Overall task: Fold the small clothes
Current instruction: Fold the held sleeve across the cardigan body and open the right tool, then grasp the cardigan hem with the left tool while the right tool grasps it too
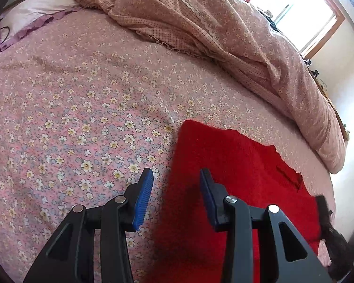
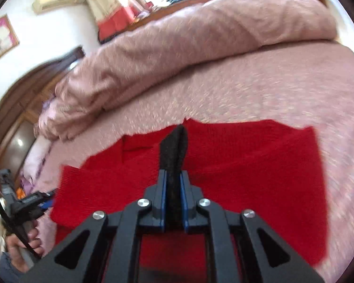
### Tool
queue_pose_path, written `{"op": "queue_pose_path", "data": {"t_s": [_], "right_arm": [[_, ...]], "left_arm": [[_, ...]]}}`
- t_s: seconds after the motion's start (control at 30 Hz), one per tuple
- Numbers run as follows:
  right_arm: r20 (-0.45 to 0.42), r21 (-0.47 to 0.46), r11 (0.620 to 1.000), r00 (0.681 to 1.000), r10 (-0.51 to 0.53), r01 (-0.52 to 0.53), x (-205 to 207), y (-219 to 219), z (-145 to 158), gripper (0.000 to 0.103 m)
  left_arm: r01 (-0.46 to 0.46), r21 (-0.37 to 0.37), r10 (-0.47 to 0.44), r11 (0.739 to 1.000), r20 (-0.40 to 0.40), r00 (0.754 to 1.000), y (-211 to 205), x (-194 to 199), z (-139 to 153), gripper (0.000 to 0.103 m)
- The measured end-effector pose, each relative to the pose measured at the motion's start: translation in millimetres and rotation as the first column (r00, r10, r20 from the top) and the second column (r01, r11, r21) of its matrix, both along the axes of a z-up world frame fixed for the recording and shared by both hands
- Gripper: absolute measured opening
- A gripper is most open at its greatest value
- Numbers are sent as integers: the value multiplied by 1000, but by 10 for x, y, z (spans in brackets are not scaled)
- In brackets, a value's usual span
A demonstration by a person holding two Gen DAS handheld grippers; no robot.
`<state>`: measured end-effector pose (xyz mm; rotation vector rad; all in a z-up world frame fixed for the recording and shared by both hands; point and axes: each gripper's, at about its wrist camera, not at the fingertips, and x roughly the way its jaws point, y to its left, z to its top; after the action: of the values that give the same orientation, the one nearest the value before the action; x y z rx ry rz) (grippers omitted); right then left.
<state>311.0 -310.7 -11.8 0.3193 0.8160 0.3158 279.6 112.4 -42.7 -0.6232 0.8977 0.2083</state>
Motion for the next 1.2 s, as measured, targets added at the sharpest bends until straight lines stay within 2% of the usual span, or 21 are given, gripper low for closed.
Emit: {"op": "queue_pose_path", "data": {"t_s": [0.1,0.2,0.27,0.33,0.37,0.43,0.5,0.57,0.63,0.7,0.77,0.87,0.93,0.97,1.07,1.13,1.2], "right_arm": [[11,-2,997,997,-76,76,-181,-242,46,12],[-134,-29,995,986,-100,97,-146,-368,-333,15],[-88,64,992,990,-107,113,-177,-494,-386,17],[-73,51,989,988,-135,139,-173,-517,-345,32],[-71,45,990,989,-133,137,-167,-513,-334,36],[-74,46,993,992,-102,106,-179,-495,-307,48],[-34,44,995,996,-85,87,-326,-505,-231,51],[9,54,995,997,-83,82,-594,-594,-126,54],[41,75,995,997,-71,68,-880,-681,-29,69],[93,70,997,995,-33,26,-1141,-779,68,76],[139,32,999,990,-18,13,-1424,-861,122,77],[136,31,999,991,-22,18,-1785,-1027,120,77],[123,72,996,991,-58,50,-2049,-1143,46,81],[100,77,994,991,-88,81,-2193,-1201,-30,81],[71,81,995,996,-61,55,-2569,-1300,-310,81],[0,109,994,1000,-23,23,-2654,-1308,-435,81],[-70,166,986,997,39,-27,-2631,-1268,-492,81]], "left_arm": [[30,41,-30,999,16,999,-78,-33,49,33],[76,99,-78,992,18,997,-213,-36,49,33],[108,147,-111,983,12,994,-321,-55,38,33],[137,201,-144,970,21,989,-432,-63,52,33],[149,225,-158,963,26,987,-463,-63,64,33],[178,282,-200,943,50,979,-542,-113,123,33],[196,357,-238,913,77,968,-599,-273,197,33],[172,451,-235,876,89,968,-631,-574,235,33],[173,489,-252,855,100,962,-639,-889,202,34],[252,456,-319,854,75,945,-680,-1144,165,35],[297,425,-353,855,57,934,-739,-1349,154,35],[302,418,-341,857,21,940,-768,-1591,133,35],[293,392,-308,872,-25,951,-740,-1758,119,35],[300,342,-306,891,-36,951,-694,-1862,109,36],[302,277,-300,912,-51,953,-646,-2062,81,41],[306,198,-305,931,-36,952,-615,-2166,53,45],[319,151,-318,936,-36,947,-626,-2236,15,48]]}}
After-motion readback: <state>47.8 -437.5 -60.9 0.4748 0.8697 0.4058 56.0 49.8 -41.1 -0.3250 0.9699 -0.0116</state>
